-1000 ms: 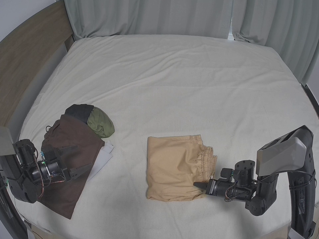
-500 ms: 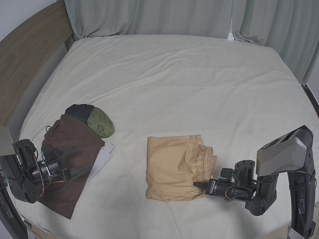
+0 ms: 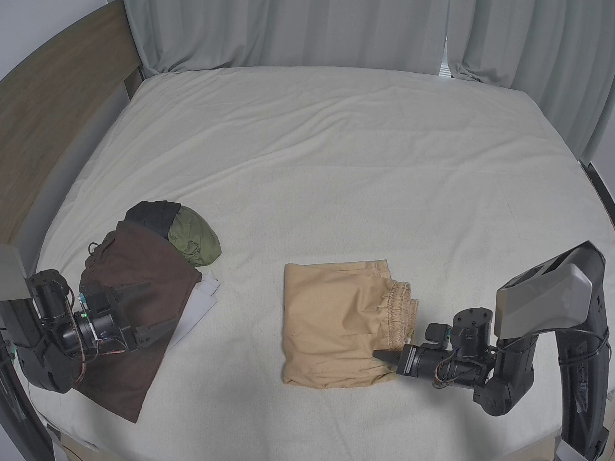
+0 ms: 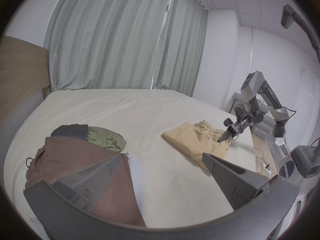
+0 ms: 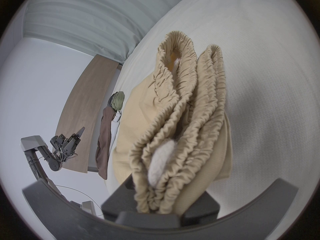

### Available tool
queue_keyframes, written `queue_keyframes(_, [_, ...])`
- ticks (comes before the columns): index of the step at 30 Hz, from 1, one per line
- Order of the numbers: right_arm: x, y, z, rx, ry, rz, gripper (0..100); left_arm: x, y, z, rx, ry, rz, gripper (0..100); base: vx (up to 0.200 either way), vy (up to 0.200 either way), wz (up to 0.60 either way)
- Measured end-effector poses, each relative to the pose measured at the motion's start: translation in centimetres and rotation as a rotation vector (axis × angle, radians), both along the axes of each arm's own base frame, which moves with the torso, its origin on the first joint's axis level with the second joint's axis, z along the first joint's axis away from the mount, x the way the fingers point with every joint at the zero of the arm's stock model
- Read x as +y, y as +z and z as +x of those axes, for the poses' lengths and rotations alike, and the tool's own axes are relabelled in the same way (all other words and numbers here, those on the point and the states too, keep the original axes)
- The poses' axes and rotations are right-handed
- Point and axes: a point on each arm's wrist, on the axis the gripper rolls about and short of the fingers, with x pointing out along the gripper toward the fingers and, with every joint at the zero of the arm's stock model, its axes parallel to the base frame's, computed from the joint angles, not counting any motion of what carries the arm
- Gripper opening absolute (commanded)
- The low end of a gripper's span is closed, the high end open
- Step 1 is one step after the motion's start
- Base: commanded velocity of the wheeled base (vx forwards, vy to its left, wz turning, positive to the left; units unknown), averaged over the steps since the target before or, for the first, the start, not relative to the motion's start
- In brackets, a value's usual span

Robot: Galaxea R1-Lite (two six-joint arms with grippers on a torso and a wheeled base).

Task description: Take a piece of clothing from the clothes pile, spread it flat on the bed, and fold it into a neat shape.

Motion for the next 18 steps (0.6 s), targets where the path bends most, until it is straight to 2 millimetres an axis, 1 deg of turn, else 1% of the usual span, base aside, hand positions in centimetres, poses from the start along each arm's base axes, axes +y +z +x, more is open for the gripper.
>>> queue_keyframes(7, [0.1,0.1,-0.1,-0.003,0.002,0.001,0,0.0,0.0,0.0,-0.002,0.0,0.001,100,0.0,0.0,0.0])
queue_keyframes(11, [0.3,0.5,-0.2,-0.013,0.01,0.005,0,0.0,0.0,0.0,-0.003,-0.001,0.001,100,0.0,0.0,0.0])
queue_keyframes(18, [1.1,2.3,-0.5,-0.065,0.044,0.031,0,0.0,0.2,0.0,-0.009,0.0,0.002,100,0.0,0.0,0.0])
